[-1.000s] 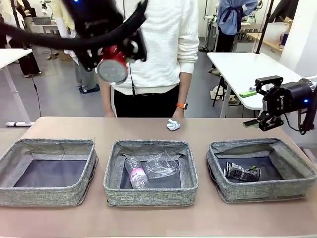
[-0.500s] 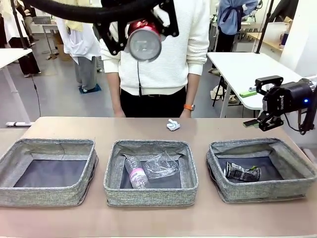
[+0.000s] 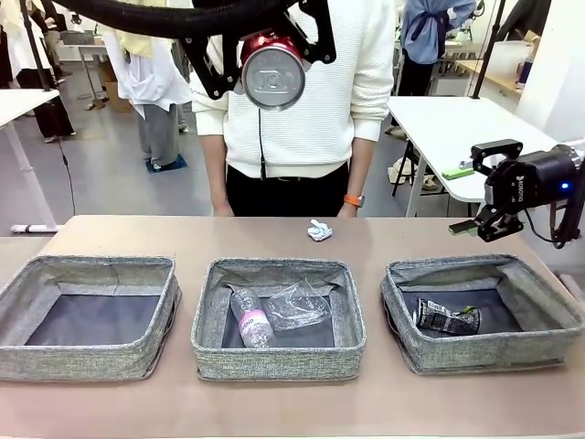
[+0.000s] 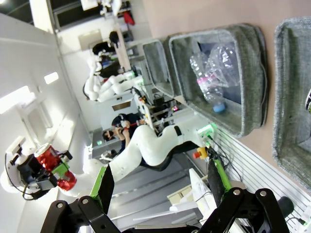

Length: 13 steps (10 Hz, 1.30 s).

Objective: Sort the waste into the appropriate baskets.
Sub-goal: Pick up the waste item pointed out by the person, then place the picked waste into the Fabric basket indicated by the person.

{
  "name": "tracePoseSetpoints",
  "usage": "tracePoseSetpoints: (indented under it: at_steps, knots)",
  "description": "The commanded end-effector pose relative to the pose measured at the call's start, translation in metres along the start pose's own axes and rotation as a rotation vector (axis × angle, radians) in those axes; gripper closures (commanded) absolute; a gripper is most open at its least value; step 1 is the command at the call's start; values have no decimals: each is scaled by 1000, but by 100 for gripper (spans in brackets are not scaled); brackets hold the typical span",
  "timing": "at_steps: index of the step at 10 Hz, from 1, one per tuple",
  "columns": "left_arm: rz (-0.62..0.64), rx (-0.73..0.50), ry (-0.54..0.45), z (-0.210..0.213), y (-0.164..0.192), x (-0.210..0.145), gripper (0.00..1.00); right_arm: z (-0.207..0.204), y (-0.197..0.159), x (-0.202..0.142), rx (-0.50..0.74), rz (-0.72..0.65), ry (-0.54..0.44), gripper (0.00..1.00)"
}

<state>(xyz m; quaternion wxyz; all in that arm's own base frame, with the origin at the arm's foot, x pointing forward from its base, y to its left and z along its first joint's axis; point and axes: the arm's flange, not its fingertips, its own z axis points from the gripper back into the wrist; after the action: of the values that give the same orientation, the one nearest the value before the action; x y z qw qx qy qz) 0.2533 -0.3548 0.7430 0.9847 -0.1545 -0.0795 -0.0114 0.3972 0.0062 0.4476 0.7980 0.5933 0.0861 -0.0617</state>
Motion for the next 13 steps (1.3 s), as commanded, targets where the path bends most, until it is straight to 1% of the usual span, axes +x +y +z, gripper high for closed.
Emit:
tracePoseSetpoints:
  at_steps: [1, 13]
  knots:
    - [-17, 7, -6, -1, 5, -3, 100, 3, 1, -1, -4, 19, 14, 0]
    - [-17, 7, -6, -1, 5, -3, 100, 3, 1, -1, -4, 19, 14, 0]
